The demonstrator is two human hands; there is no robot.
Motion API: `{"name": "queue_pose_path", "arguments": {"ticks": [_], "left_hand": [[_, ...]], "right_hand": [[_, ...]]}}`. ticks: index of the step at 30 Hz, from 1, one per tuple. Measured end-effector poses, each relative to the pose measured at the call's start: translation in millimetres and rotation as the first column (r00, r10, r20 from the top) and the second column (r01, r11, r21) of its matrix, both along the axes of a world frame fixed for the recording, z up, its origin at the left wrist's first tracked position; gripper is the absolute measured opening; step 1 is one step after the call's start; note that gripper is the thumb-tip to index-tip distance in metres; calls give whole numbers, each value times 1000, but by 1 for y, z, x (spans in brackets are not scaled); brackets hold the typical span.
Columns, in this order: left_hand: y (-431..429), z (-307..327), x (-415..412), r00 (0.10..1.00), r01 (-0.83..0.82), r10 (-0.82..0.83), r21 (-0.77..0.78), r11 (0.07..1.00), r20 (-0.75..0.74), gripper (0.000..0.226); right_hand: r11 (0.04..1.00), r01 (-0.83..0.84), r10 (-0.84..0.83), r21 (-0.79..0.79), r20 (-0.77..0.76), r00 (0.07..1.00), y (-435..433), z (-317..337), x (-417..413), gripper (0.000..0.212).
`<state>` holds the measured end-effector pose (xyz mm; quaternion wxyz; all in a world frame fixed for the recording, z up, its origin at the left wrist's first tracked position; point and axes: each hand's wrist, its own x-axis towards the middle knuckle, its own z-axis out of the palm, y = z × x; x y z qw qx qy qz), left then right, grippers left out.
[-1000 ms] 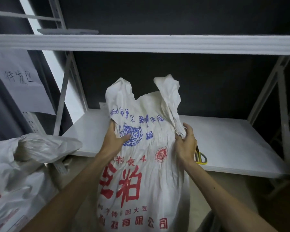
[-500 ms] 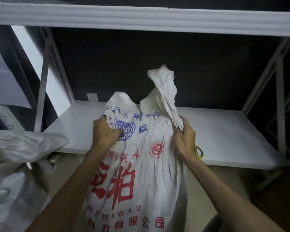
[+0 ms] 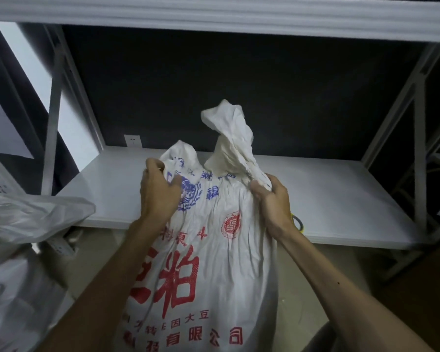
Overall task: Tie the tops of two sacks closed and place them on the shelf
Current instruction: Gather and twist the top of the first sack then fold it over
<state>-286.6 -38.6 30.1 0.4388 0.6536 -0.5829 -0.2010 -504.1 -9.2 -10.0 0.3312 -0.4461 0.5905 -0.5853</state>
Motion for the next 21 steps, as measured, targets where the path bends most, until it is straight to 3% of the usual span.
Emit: {"name": "queue_pose_path", "arguments": {"ticks": [2,4,6,9,12,17,20,21], "left_hand": [[0,-3,-3,985,79,-70,56,995,-158,32],[-1,-6,-7,943,144,-107,98,985,-316,29],[-3,-4,-9,864,189,-86,162,968,-496,33],[-6,-2,-5,672,286,-38,212,934,-740,46],[-6,2,0,598,334,23,275,901,-801,40],[-4,4,-5,555,598,-12,389,700,-832,34],[-9,-5,-12,672,542,-164,328,774,-722,75],[-9,-6,-15,698,516,-193,298,803,-690,76]], "right_hand": [[989,-135,122,60,182,976,-3,5,0,40],[980,-178,157,92,205,966,-5,9,1,48],[991,-88,86,96,25,996,-6,10,0,34],[998,-43,55,55,-249,967,-4,12,-2,20],[999,-21,31,27,-475,879,1,15,-3,20],[999,-5,-10,-32,-466,885,3,19,0,21],[999,-42,49,28,-341,939,1,21,5,37],[996,-75,86,48,-285,955,-1,22,6,32]]}}
